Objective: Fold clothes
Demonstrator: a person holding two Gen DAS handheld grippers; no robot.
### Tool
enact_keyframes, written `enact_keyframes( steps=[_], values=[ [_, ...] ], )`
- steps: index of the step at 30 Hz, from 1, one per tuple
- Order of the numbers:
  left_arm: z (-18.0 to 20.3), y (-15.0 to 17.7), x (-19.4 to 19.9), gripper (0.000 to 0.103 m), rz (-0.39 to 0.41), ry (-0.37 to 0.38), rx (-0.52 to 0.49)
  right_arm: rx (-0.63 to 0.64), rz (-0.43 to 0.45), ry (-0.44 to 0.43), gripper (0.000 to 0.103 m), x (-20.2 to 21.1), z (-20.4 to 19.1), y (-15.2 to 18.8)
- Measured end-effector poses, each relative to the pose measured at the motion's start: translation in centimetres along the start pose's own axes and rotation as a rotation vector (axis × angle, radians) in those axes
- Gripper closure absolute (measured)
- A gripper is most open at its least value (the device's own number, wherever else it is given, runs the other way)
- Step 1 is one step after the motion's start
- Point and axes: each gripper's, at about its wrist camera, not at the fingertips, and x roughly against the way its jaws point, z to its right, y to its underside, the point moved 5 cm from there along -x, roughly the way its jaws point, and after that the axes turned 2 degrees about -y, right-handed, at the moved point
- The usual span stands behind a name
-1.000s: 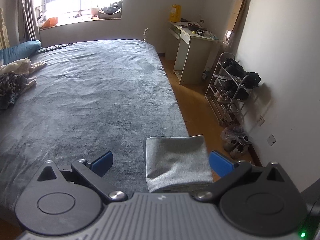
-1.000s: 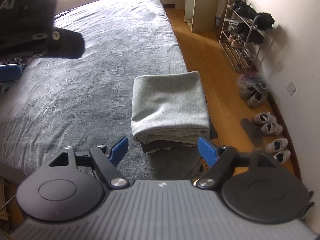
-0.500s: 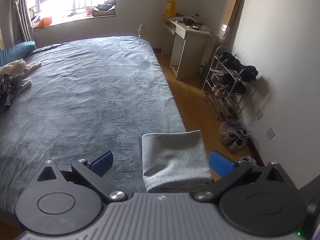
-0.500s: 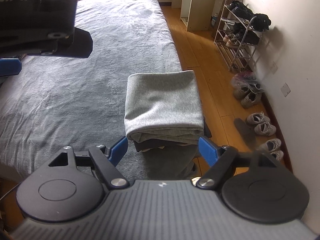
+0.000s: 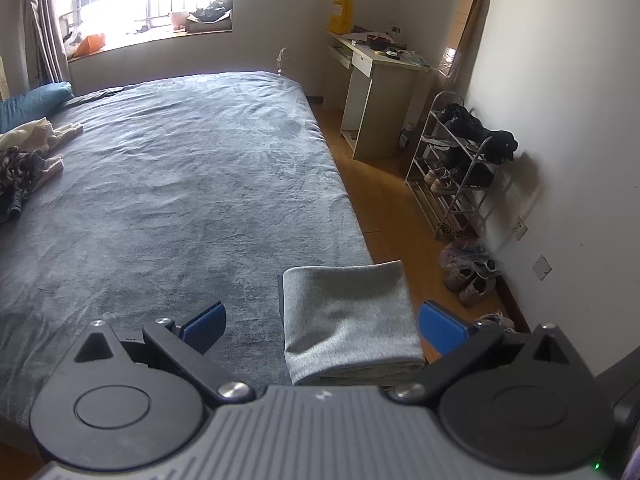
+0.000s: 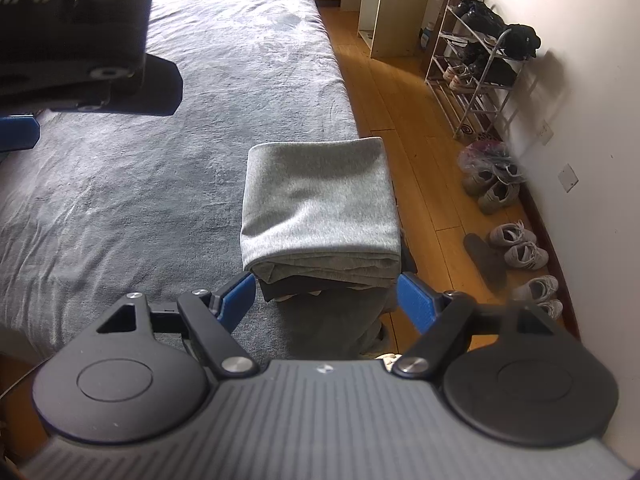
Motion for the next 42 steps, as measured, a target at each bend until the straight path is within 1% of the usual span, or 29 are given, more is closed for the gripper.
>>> enact_keyframes(
  steps=[42],
  values=[
    [-0.5, -0.6, -1.6, 0.000, -0.022, -0.013, 0.005, 0.005, -0.020, 0.001, 0.025, -1.4, -0.1, -1.2]
  ],
)
